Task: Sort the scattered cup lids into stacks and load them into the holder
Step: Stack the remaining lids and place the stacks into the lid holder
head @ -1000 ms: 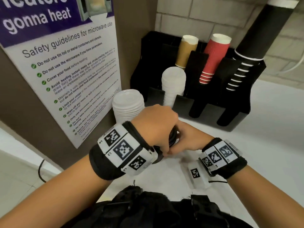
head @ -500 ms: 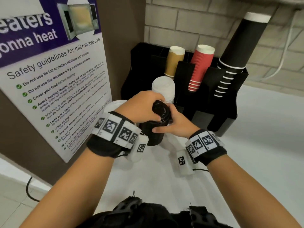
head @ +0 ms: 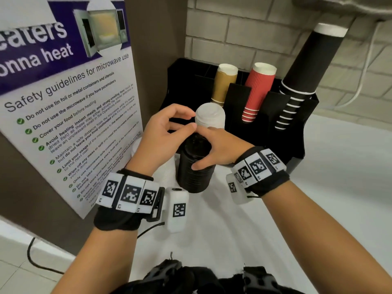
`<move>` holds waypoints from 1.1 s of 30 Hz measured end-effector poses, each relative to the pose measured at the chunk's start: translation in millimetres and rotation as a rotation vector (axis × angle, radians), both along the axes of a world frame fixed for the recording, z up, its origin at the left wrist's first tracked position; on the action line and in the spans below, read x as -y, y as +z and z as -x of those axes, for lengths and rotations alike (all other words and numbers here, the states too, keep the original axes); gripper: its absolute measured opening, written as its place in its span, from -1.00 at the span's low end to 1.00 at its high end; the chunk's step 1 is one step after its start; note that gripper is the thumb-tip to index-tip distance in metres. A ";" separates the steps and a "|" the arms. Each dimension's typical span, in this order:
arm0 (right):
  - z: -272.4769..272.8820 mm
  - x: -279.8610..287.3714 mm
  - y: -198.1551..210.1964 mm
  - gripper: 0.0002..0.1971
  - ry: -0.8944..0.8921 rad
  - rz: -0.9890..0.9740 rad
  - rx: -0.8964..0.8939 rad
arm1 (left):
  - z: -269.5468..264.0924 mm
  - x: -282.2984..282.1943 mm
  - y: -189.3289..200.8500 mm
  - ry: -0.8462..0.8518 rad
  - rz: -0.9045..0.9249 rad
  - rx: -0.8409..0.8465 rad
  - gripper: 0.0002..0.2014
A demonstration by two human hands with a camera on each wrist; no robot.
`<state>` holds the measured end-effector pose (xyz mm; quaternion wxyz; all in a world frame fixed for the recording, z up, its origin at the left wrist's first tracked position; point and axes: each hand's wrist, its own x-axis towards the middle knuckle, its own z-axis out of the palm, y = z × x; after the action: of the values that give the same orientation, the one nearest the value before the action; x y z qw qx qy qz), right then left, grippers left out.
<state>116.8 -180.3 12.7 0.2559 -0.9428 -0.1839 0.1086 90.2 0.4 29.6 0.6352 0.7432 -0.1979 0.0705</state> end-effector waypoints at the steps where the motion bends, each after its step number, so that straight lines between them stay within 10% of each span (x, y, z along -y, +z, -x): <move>1: -0.8 -1.6 -0.5 -0.07 0.000 0.019 0.004 | -1.2 -0.3 -1.1 0.004 0.002 -0.004 -0.77; 13: -3.4 9.2 12.0 -0.22 -0.061 -0.198 0.081 | -7.9 -2.2 -3.7 0.070 0.159 0.029 -0.77; 19: 17.9 12.3 39.5 -0.26 -0.054 -0.715 0.062 | -2.1 3.3 -7.5 -0.184 -0.017 -0.040 0.03; 33: 26.7 28.2 49.1 -0.37 0.029 -0.789 -0.022 | -1.6 12.2 -5.4 -0.270 0.059 -0.027 -0.02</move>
<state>90.1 -208.4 61.8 0.5989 -0.7682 -0.2219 0.0431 91.8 -11.8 24.2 0.6631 0.6917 -0.2854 -0.0199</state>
